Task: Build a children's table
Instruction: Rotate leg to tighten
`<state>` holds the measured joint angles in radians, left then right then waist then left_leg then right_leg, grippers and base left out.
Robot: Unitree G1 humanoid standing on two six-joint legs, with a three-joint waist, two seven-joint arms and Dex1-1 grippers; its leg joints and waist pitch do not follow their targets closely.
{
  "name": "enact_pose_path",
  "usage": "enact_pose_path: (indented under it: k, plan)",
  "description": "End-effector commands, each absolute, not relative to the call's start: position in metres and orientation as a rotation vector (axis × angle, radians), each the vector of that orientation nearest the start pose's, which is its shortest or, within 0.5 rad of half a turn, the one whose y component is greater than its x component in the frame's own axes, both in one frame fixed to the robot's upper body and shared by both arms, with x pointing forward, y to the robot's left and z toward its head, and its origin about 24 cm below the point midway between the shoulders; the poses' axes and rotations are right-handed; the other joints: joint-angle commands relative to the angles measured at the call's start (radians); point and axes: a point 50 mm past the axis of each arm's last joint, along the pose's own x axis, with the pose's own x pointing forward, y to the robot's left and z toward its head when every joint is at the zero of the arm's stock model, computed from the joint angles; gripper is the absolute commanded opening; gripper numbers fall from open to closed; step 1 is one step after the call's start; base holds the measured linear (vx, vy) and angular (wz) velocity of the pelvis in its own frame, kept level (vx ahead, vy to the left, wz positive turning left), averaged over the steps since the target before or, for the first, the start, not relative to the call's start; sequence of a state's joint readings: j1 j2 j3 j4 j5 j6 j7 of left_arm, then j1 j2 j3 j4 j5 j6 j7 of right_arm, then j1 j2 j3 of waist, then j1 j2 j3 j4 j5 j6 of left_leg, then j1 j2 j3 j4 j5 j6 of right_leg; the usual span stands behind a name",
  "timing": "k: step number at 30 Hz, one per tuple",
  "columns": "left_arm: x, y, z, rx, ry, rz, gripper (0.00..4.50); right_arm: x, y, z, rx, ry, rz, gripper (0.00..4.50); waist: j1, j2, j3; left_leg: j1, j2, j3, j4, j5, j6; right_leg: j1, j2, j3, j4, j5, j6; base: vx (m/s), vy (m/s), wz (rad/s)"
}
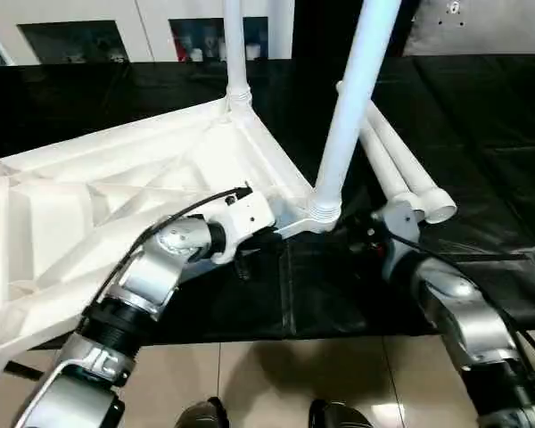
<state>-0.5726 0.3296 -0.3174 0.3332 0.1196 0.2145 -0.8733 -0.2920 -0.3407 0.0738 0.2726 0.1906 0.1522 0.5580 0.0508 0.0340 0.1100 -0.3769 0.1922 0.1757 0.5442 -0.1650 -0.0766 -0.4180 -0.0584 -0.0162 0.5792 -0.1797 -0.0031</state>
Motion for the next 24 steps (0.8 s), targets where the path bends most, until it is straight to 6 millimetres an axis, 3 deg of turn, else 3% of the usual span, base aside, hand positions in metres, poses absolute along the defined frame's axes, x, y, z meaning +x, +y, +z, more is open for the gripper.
enact_pose_path:
  k: [1, 12, 14, 24]
  plan:
    - [0.322, 0.110, 0.072, 0.628, 0.316, -1.116, 0.00, 0.298, -0.179, 0.061, -0.133, 0.151, 0.621, 4.46, 0.001, -0.004, -0.068, 0.008, 0.022, 0.000, -0.041, -0.130, 0.083, 0.064, -0.052, 0.027, -0.047, 0.019, -0.259, 0.000, 0.000, 0.00]
    - [0.319, 0.113, 0.067, 0.651, 0.330, -1.207, 0.00, 0.294, -0.191, 0.071, -0.148, 0.144, 0.697, 4.46, 0.003, -0.008, -0.077, 0.007, 0.026, 0.000, -0.029, -0.097, 0.114, 0.066, -0.055, 0.027, -0.034, 0.060, -0.289, 0.000, 0.000, 0.00]
    - [0.317, 0.113, 0.067, 0.652, 0.332, -1.221, 0.00, 0.294, -0.191, 0.072, -0.153, 0.144, 0.720, 4.46, 0.003, -0.014, -0.079, 0.007, 0.026, 0.001, -0.027, -0.093, 0.120, 0.068, -0.055, 0.027, -0.032, 0.062, -0.291, 0.000, 0.000, 0.00]
    - [0.311, 0.117, 0.064, 0.674, 0.338, -1.305, 0.00, 0.290, -0.190, 0.074, -0.169, 0.162, 0.813, 4.46, 0.008, -0.014, -0.080, 0.007, 0.026, 0.001, -0.024, -0.129, 0.104, 0.063, -0.058, 0.029, -0.036, -0.052, -0.270, 0.000, 0.000, 0.00]
